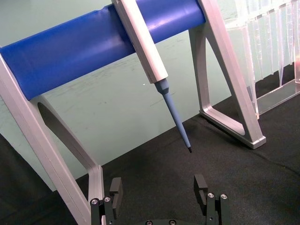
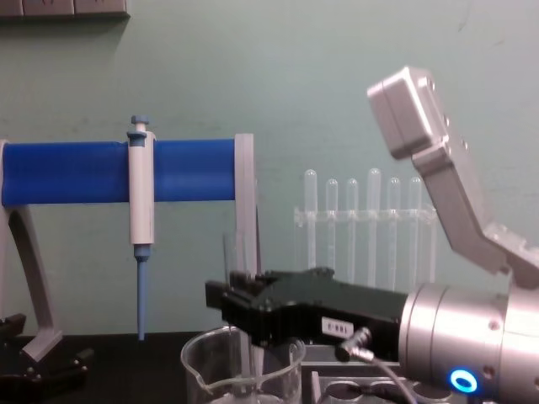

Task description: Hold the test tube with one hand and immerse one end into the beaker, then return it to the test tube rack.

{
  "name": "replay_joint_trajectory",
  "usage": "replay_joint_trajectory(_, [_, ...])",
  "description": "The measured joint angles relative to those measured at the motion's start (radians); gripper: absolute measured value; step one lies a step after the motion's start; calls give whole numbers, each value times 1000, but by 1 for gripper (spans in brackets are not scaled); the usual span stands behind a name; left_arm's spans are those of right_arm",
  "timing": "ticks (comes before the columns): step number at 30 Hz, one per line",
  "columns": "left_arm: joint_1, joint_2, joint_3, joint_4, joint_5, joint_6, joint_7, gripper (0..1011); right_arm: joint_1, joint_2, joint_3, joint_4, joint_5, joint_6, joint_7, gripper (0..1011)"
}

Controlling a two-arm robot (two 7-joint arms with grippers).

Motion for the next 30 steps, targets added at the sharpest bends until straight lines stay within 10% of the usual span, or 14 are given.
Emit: replay_joint_trajectory(30, [0,0,0,0,0,0,0,1000,-13,-4,8,7,1,-9,5,224])
